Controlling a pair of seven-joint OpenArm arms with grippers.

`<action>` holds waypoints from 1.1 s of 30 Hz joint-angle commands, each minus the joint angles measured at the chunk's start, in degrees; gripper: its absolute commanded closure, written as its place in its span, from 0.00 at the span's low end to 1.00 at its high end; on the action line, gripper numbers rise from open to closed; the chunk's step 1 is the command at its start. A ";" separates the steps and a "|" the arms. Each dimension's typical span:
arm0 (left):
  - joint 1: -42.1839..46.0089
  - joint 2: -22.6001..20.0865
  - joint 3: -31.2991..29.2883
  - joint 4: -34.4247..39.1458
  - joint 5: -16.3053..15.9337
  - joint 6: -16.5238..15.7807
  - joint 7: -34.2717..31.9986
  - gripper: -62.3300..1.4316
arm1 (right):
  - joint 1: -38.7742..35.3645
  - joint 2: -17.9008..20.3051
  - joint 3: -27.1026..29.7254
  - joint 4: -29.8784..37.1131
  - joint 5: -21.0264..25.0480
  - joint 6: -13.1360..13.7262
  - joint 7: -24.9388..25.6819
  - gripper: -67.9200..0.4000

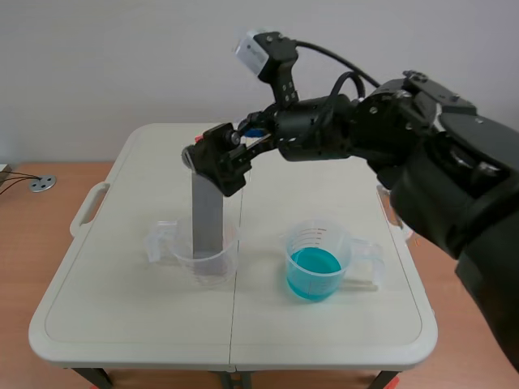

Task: Hold the metal plate by the orange handle, dip it into the blue solution, take it out and point at it, then put the plate back in the beaker on the left.
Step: 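Return to the home posture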

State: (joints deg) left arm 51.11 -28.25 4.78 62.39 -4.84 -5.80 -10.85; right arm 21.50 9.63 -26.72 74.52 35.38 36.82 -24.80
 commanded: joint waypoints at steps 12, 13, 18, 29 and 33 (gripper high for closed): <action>9.16 -0.15 -17.14 20.57 -9.25 0.76 -9.09 0.00 | -24.76 9.27 11.82 31.10 -6.91 -4.96 3.56 0.02; 10.16 -0.04 -18.40 22.82 -9.94 0.76 -10.08 0.00 | -26.84 9.29 13.09 32.54 -7.41 -4.96 3.96 0.02; 13.42 3.21 -22.69 32.33 -10.80 0.74 -16.06 0.00 | -36.02 9.27 18.36 38.23 -10.60 -4.94 7.21 0.02; 13.64 12.55 -21.24 47.45 -5.33 0.42 -23.45 0.00 | -50.66 9.27 23.19 44.92 -17.29 -4.96 14.88 0.02; 13.46 12.52 -18.62 49.79 -2.36 0.09 -23.45 0.00 | -55.47 10.05 24.11 46.38 -19.19 -5.51 18.36 0.02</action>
State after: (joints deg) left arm 64.75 -15.38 -14.35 112.14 -6.98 -5.82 -33.58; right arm -33.67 18.79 -2.98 119.44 15.66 31.81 -7.46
